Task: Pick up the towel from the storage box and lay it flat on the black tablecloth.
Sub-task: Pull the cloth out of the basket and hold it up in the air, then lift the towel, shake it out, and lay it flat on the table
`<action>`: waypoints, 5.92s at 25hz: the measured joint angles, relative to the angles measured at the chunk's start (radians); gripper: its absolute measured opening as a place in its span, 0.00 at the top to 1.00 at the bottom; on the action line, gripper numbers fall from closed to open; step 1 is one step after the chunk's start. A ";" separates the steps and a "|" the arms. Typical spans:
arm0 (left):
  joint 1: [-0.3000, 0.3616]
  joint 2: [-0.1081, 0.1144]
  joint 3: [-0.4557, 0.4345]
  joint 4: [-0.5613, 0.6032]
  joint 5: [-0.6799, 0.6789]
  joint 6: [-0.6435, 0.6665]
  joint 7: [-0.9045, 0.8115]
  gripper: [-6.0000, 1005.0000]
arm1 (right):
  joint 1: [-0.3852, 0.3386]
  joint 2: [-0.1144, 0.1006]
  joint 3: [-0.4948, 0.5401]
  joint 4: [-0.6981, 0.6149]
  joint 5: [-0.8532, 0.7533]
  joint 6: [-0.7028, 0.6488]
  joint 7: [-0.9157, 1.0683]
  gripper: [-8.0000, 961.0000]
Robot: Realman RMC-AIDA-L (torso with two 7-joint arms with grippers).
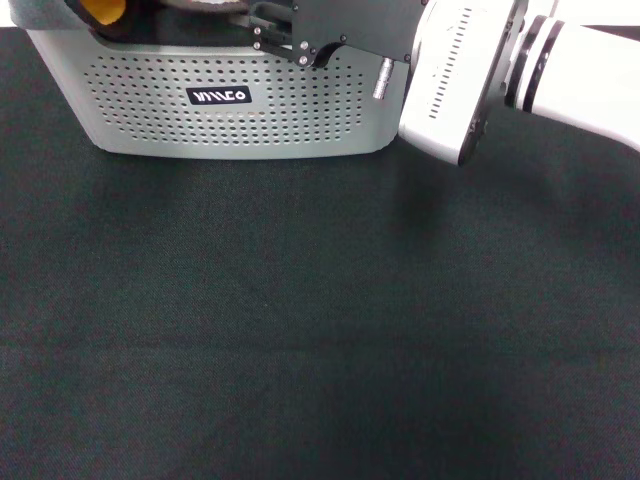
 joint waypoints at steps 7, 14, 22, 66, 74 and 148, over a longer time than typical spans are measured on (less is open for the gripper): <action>0.000 0.000 0.000 0.000 -0.001 0.002 -0.003 0.97 | -0.009 0.000 -0.010 -0.006 0.000 -0.003 0.000 0.49; 0.004 0.000 0.000 0.000 -0.001 0.002 -0.005 0.97 | -0.006 0.000 -0.018 -0.007 -0.001 -0.003 0.000 0.52; 0.005 0.000 0.006 -0.003 0.004 0.003 -0.004 0.98 | -0.002 0.000 -0.027 -0.007 -0.002 -0.020 0.000 0.88; 0.022 0.293 0.306 -0.080 0.004 0.221 -0.124 0.98 | -0.916 -0.041 0.348 -0.674 -0.734 -0.734 1.085 0.98; 0.018 0.338 0.308 -0.184 0.009 0.221 -0.125 0.98 | -0.965 -0.045 0.468 -0.638 -0.760 -0.888 1.170 0.98; -0.464 0.150 0.088 -0.651 0.999 -0.306 -0.069 0.97 | -0.262 -0.007 0.612 -0.031 -1.142 -0.140 1.428 0.98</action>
